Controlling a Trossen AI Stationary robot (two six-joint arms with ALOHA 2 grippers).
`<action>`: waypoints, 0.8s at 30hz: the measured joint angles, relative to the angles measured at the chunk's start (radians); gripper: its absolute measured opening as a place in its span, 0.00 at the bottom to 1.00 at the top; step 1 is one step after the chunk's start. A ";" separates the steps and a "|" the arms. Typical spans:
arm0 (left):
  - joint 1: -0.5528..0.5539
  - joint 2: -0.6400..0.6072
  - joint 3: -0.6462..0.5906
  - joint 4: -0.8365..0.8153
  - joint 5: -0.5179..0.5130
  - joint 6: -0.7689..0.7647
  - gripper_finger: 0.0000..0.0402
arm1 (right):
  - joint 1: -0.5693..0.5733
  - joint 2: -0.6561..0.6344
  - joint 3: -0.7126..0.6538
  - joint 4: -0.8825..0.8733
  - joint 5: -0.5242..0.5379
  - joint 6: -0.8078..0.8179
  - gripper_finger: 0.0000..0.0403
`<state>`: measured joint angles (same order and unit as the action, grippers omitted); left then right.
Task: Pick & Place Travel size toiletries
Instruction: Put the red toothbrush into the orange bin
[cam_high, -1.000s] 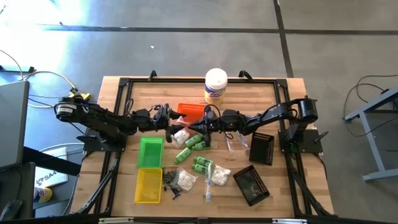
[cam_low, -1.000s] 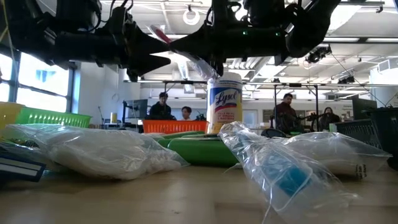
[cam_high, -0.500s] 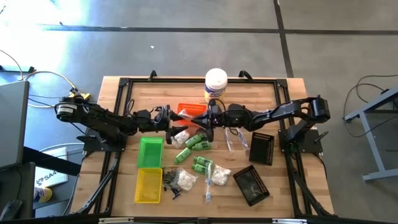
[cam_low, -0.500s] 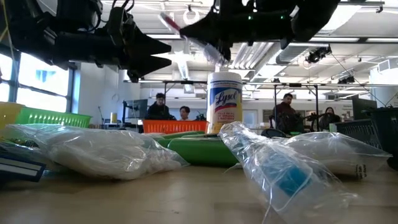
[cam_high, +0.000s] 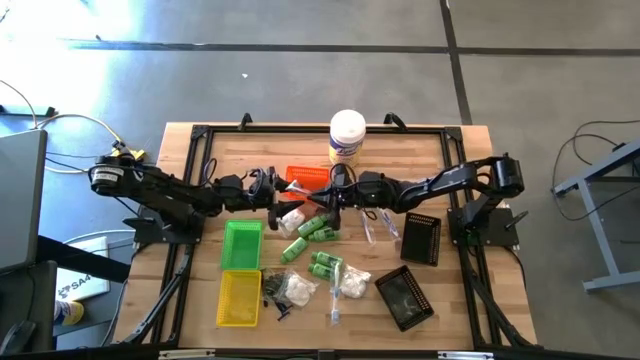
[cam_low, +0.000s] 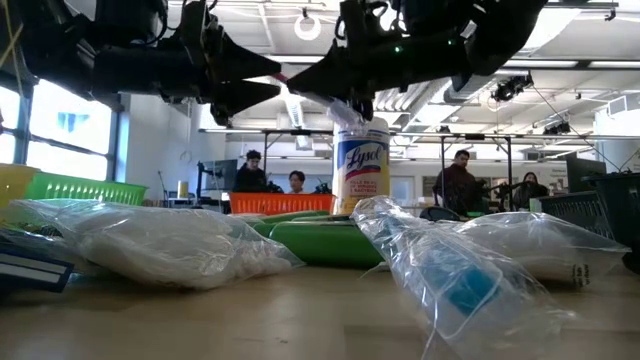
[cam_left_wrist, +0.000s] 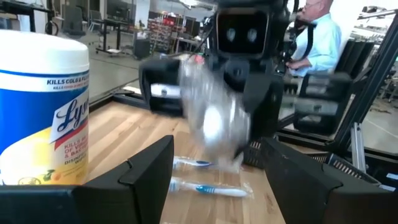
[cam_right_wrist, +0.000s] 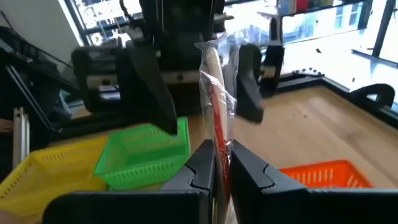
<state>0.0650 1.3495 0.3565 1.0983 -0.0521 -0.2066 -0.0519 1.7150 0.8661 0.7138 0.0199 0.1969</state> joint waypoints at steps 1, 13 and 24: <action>0.000 0.000 0.003 -0.001 0.001 0.000 0.60 | 0.000 0.002 0.000 -0.003 -0.001 0.006 0.05; 0.000 0.008 0.012 -0.001 0.002 0.000 0.52 | -0.001 0.011 -0.001 -0.002 -0.001 0.008 0.05; 0.000 0.008 0.012 -0.002 -0.009 0.000 0.25 | -0.001 0.011 -0.001 0.000 -0.001 0.008 0.05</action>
<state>0.0654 1.3576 0.3683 1.0966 -0.0615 -0.2062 -0.0525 1.7264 0.8654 0.7136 0.0193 0.2054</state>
